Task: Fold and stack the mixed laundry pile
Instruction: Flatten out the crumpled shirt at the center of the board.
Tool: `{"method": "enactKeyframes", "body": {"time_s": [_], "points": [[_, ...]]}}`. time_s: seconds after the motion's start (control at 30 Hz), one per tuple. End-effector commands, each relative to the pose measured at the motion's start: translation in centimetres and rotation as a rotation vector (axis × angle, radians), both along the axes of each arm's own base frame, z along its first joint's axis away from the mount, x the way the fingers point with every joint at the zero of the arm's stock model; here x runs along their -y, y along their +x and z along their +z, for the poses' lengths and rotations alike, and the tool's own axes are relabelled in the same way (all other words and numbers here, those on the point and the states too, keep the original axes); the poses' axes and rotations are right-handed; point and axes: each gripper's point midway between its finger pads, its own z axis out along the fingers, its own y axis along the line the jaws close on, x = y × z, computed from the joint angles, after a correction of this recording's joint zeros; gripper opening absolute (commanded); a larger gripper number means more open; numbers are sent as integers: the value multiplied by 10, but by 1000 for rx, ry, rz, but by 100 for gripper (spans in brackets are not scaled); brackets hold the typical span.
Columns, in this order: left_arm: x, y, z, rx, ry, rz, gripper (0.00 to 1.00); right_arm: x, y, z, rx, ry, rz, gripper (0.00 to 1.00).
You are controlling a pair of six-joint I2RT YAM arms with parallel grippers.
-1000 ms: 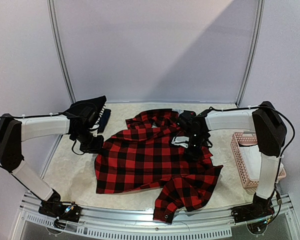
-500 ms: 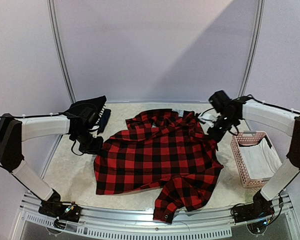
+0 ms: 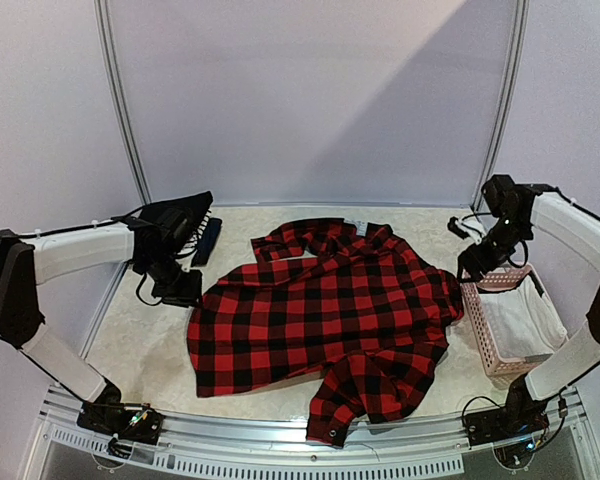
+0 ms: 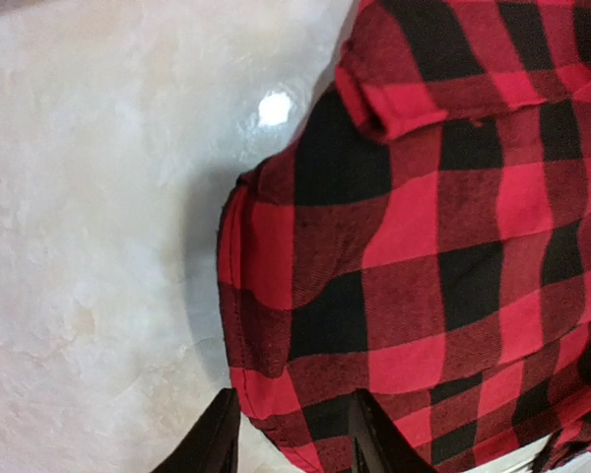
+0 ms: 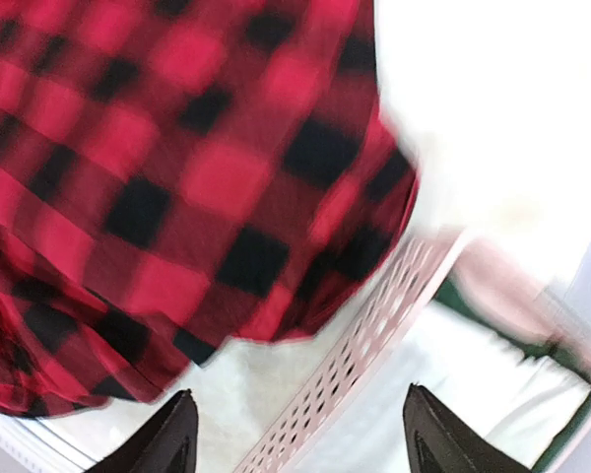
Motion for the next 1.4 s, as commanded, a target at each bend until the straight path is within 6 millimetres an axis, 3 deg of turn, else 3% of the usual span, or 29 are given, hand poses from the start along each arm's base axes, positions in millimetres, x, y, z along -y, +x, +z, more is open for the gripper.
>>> {"method": "enactKeyframes", "body": {"time_s": [0.0,0.13,0.27,0.37,0.4,0.5,0.53,0.57,0.73,0.9,0.97,1.07,1.2,1.37], "points": [[3,19,40,97,-7,-43,43,-32,37,51,109,160,79,74],[-3,54,57,174,3,-35,46,-52,85,52,179,217,192,75],[-3,90,52,176,-11,-78,48,-65,140,39,208,225,265,75],[-3,108,43,147,-22,-92,48,-76,178,17,171,264,281,74],[-1,113,42,145,-34,-95,48,-79,190,0,141,271,272,75],[5,116,35,122,-59,-94,48,-84,220,-14,135,286,242,74],[6,115,33,114,-68,-91,48,-85,228,-31,110,290,232,74],[8,113,32,108,-79,-90,48,-87,234,-33,107,297,224,74],[11,101,35,115,-121,-73,48,-91,255,-84,49,321,149,76],[8,89,35,114,-121,-68,48,-97,251,-118,-32,369,106,73],[5,88,33,112,-104,-70,48,-101,248,-125,-61,403,105,67],[0,88,25,98,-74,-76,48,-106,248,-121,-55,454,136,49],[-1,95,16,91,-53,-79,48,-102,264,-102,10,514,110,1],[1,109,9,88,-36,-87,48,-62,285,-66,79,614,-28,0]]}}
